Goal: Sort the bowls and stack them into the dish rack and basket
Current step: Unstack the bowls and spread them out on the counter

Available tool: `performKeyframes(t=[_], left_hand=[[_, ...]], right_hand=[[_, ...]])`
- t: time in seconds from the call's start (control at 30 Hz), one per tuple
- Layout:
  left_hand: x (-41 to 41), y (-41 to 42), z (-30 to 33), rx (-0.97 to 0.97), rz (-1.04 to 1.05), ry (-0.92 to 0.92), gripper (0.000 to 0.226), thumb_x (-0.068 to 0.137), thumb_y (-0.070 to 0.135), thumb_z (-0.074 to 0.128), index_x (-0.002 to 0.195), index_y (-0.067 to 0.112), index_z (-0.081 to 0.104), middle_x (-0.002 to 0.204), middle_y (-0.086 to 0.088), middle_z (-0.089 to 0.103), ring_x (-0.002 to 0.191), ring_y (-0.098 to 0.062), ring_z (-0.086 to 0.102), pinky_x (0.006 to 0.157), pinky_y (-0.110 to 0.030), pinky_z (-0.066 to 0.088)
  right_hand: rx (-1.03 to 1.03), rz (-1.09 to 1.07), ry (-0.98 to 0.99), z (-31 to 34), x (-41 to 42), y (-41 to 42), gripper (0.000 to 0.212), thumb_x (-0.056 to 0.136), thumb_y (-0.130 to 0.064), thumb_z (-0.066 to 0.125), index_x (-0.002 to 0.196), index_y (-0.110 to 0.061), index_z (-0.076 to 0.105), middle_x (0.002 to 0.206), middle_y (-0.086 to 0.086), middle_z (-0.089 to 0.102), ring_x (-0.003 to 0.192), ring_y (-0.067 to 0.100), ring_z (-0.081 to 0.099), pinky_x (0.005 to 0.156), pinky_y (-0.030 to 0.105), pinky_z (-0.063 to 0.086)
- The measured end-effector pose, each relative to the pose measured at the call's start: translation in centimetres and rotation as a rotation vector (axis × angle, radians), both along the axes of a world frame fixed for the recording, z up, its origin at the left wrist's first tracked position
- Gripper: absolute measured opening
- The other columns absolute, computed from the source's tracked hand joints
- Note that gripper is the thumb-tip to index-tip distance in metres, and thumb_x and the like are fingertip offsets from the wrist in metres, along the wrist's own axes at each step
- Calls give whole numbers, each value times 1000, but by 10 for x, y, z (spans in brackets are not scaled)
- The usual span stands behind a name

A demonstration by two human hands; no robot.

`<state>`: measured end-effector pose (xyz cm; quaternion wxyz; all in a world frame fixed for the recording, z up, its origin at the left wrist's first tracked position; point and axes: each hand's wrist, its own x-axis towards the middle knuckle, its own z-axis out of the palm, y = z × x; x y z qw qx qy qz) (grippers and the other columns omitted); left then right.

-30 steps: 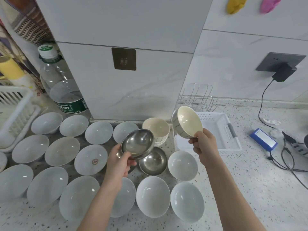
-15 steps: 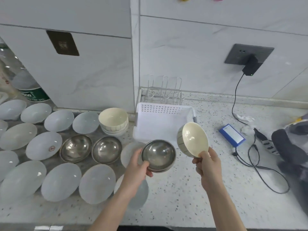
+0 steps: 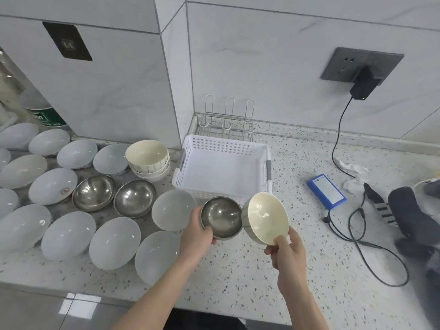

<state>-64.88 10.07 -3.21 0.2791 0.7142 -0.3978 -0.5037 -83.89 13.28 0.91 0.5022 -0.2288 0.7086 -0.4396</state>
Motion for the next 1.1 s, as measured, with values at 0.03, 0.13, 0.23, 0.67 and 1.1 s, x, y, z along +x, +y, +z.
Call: performKeyframes(t=[0.03,0.13,0.23,0.67,1.1], left_hand=[[0,0,-2,-1,7,-4,58,92,8,45,132,48,33,98,10,67,61,-7,71,58,-24,50],[2,-2,-9,19,12,-21,59,93,9,47,137,44,31,100,3,68,60,-5,71,53,-20,47],[2,-2,-15,25,12,-38,60,94,8,47,139,43,29,95,1,69,62,-4,71,52,-20,46],[2,-1,-25,49,76,-53,77,99,24,50,153,41,-1,88,-2,67,60,-6,66,49,-23,46],[15,21,3,115,69,62,67,97,39,51,150,44,10,91,-3,74,38,-5,51,43,-21,44]], right_hand=[[4,7,-6,-1,0,1,42,89,-3,42,120,-24,59,48,6,55,39,5,39,42,20,31],[18,23,-12,-6,0,4,41,89,-3,42,120,-25,59,47,5,55,38,5,38,43,20,31],[24,51,-18,-9,-2,5,41,89,-2,42,119,-24,60,47,5,54,37,6,36,42,21,30],[69,101,-28,-21,-8,7,50,90,-3,42,135,-21,52,48,5,55,37,4,36,40,18,32],[66,171,39,-17,7,14,51,89,-3,45,131,-32,49,49,3,57,41,3,46,49,23,37]])
